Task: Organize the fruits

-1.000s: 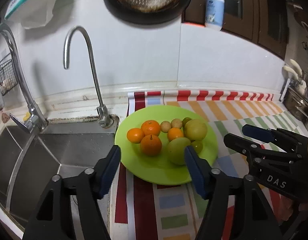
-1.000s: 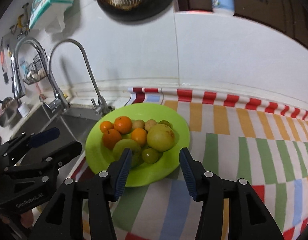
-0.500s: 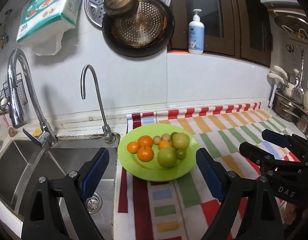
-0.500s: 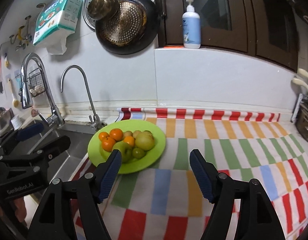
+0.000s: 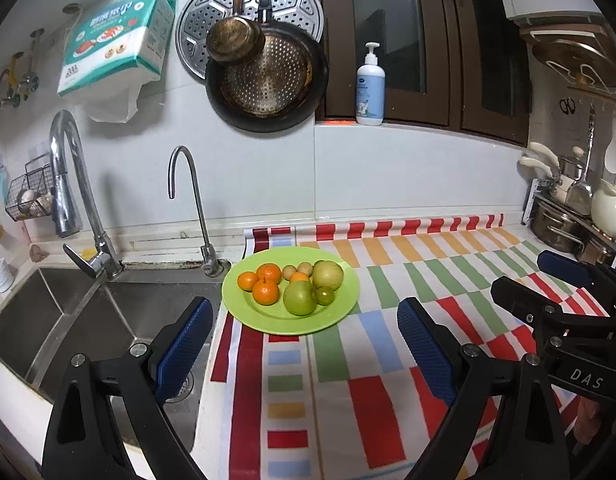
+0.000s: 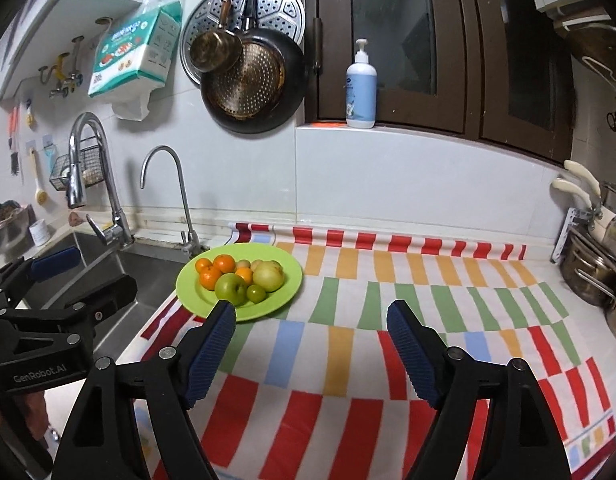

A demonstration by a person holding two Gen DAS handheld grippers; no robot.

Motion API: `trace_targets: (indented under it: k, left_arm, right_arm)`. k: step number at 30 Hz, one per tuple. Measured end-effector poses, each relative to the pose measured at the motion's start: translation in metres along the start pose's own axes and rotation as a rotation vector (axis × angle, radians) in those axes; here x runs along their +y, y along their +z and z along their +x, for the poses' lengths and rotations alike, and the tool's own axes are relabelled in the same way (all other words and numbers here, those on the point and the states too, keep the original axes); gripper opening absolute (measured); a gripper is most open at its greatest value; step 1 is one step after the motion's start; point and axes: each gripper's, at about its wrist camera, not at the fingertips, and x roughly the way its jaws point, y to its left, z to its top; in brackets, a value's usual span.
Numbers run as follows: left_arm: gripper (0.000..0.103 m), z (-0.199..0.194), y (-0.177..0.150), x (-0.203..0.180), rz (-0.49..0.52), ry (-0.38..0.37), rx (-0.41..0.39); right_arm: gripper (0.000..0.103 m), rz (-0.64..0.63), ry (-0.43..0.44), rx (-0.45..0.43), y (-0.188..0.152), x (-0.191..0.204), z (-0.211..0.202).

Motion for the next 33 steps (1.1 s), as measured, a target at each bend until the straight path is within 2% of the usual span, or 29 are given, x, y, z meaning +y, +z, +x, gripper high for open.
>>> trace_targets:
  k: [15,21,33]
  left_arm:
    - [0.103,-0.050,-0.011,-0.027,0.006,0.019,-0.042]
    - [0.103,-0.062,-0.015,-0.034,0.021,0.042,-0.042]
    - [0.103,-0.076,-0.019,-0.039,0.011,0.034,-0.048]
  right_arm:
    - [0.081,0.010,0.027,-0.027,-0.019,-0.020,-0.052]
    - [0.081,0.014,0.035,-0.031,-0.024,-0.024,-0.063]
    - [0.081,0.015,0.042,-0.031,-0.032,-0.029,-0.073]
